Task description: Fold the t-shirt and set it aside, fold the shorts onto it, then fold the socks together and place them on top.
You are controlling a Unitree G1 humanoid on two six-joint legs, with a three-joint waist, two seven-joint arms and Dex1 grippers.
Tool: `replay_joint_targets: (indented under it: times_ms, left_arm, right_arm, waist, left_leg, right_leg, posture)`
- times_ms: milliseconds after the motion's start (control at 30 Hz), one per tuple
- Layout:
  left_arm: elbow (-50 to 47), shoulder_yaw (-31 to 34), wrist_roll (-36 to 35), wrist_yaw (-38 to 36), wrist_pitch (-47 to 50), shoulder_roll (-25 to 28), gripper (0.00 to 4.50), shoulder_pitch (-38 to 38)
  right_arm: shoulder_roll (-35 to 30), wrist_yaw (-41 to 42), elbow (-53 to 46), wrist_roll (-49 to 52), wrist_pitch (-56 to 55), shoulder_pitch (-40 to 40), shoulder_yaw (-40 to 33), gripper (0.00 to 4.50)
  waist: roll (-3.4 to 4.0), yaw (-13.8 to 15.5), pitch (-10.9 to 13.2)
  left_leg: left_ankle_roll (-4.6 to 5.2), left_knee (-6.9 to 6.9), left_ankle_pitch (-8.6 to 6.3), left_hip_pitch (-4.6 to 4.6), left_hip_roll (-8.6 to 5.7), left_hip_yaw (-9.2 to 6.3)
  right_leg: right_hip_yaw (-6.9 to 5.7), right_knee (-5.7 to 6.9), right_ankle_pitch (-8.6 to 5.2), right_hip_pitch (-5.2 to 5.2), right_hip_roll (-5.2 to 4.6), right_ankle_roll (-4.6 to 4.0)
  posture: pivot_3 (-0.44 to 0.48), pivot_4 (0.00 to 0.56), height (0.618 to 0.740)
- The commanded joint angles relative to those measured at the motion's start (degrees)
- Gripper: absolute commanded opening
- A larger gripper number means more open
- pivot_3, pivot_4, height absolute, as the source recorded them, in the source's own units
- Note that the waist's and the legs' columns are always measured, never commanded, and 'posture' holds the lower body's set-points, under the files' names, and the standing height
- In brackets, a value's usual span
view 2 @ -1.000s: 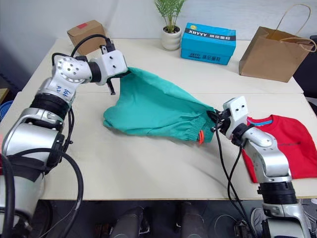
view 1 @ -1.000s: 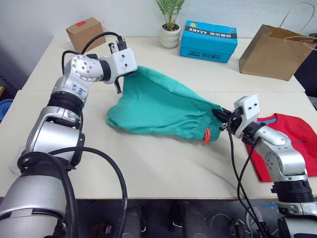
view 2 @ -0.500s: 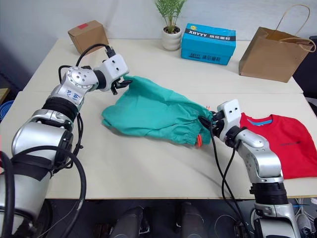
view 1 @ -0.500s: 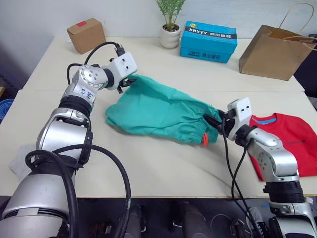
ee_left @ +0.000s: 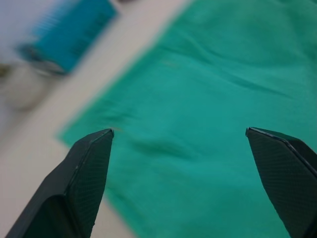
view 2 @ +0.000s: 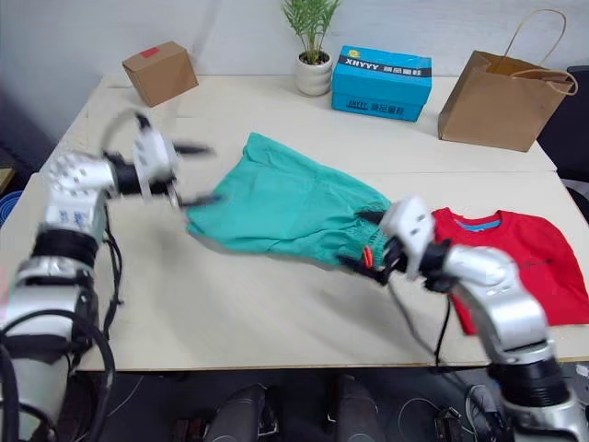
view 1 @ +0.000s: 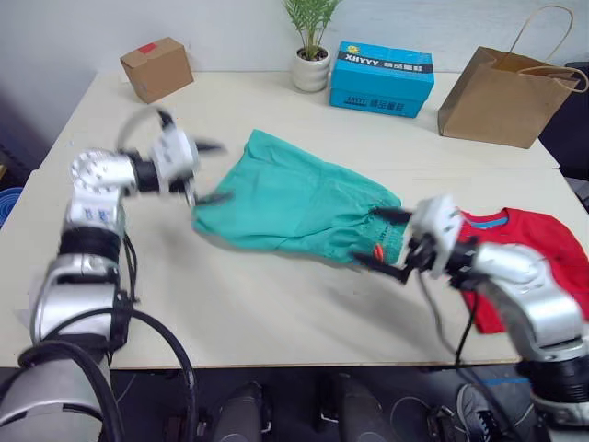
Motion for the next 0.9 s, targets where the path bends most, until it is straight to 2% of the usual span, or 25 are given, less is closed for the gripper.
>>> replay_joint_targets:
  times_ms: [33,167,200,267,333,433,467,600,633,700,767,900]
  left_arm:
    - [-11.79,-1.66,4.05,7.10,1.61,-0.40,4.48,4.71]
    - [-12.08,-5.10,12.04,16.64,0.72,-1.65,4.48,7.28]
    - [-11.91,-5.79,12.45,16.66,1.66,-1.84,4.50,7.63]
    - [-11.22,-7.58,15.30,18.28,2.05,-1.23,4.08,7.51]
    - [-8.53,-7.98,16.78,21.24,2.99,-1.28,3.57,5.86]
    - [-4.83,-8.72,16.68,21.41,3.23,-1.38,2.63,3.93]
    - [-3.66,-8.51,15.55,20.03,4.41,-1.75,2.34,3.53]
    - [-4.08,-8.81,9.16,4.94,14.42,-2.13,1.02,5.42]
    - [-6.14,-8.80,7.94,2.45,16.67,-1.76,0.69,6.57]
    - [-11.24,-8.60,5.53,-1.43,20.01,-0.76,0.03,9.15]
    - [-21.31,-7.29,1.35,-4.16,24.57,0.84,0.03,14.21]
    - [-48.94,-3.25,-5.07,-3.00,36.44,6.63,0.03,27.58]
  right_arm:
    - [1.92,-6.72,1.93,-12.51,-5.55,-2.07,5.40,4.50]
    - [1.75,-8.32,6.07,-19.70,-6.01,-3.79,8.63,4.50]
    - [1.68,-8.18,6.90,-20.37,-5.87,-3.73,8.84,4.32]
    - [1.49,-7.81,8.18,-21.65,-6.62,-3.61,8.93,3.87]
    - [1.87,-8.11,9.85,-22.23,-7.36,-4.14,8.11,3.18]
    - [2.42,-8.48,11.84,-22.51,-8.11,-5.39,7.00,2.10]
    - [2.53,-8.61,12.43,-22.48,-8.54,-5.74,6.59,1.75]
    - [2.23,-7.33,13.82,-21.39,-9.88,-6.35,5.34,0.32]
    - [2.11,-6.57,13.86,-20.81,-10.52,-6.33,5.15,0.00]
    - [1.91,-5.05,13.82,-19.58,-11.63,-6.19,4.56,0.00]
    - [0.58,-0.77,13.28,-16.59,-14.19,-5.26,3.64,0.00]
    - [-4.43,6.22,14.56,-12.47,-20.50,-1.94,0.24,0.00]
  waist:
    - [-0.01,0.43,0.00]
    - [-0.05,1.12,-0.03]
    - [-0.06,1.17,-0.04]
    - [-0.06,1.34,-0.07]
    - [-0.04,1.36,-0.17]
    - [-0.09,1.13,-0.20]
    - [-0.09,0.98,-0.20]
    - [-0.04,0.29,-0.28]
    - [-0.04,0.20,-0.32]
    - [0.00,0.03,-0.35]
    - [0.05,-0.29,-0.38]
    - [0.06,-0.93,-0.37]
  left_leg:
    - [0.01,0.02,0.00,-0.01,-0.03,-0.02]
    - [0.14,0.10,0.07,-0.07,-0.13,-0.13]
    - [0.16,0.10,0.05,-0.06,-0.12,-0.13]
    - [0.16,0.10,0.05,-0.04,-0.11,-0.13]
    - [0.16,0.09,0.05,0.07,-0.10,-0.11]
    - [0.17,0.10,0.07,0.25,-0.11,-0.05]
    - [0.18,0.10,0.08,0.31,-0.11,-0.03]
    - [0.14,0.07,0.10,0.38,-0.09,-0.02]
    - [0.13,0.04,0.10,0.40,-0.09,0.00]
    - [0.12,-0.04,0.10,0.43,-0.08,0.02]
    - [0.06,-0.10,0.06,0.47,-0.04,0.05]
    - [-0.01,-0.24,-0.04,0.50,0.01,0.01]
  right_leg:
    - [0.01,0.04,0.00,0.00,-0.09,0.01]
    - [-0.01,0.04,0.05,0.05,-0.16,0.09]
    - [-0.01,0.02,0.06,0.08,-0.16,0.09]
    - [-0.01,0.03,0.06,0.09,-0.16,0.09]
    - [-0.01,0.04,0.06,0.16,-0.16,0.09]
    - [0.05,-0.03,0.06,0.25,-0.17,0.08]
    - [0.08,-0.01,0.06,0.27,-0.18,0.08]
    - [0.08,0.04,0.04,0.29,-0.19,0.05]
    - [0.08,0.08,0.03,0.30,-0.18,0.05]
    - [0.08,0.15,0.03,0.31,-0.17,0.04]
    - [0.09,0.13,0.01,0.31,-0.16,0.01]
    - [0.09,-0.02,-0.04,0.35,-0.15,-0.02]
  posture:
    - [0.000,0.150,0.740]
    - [0.000,0.150,0.740]
    - [0.000,0.150,0.740]
    - [0.000,0.150,0.740]
    - [0.000,0.150,0.740]
    - [0.000,0.150,0.740]
    - [0.000,0.150,0.740]
    - [0.000,0.150,0.740]
    - [0.000,0.150,0.740]
    - [0.000,0.150,0.740]
    - [0.000,0.150,0.740]
    - [0.000,0.150,0.740]
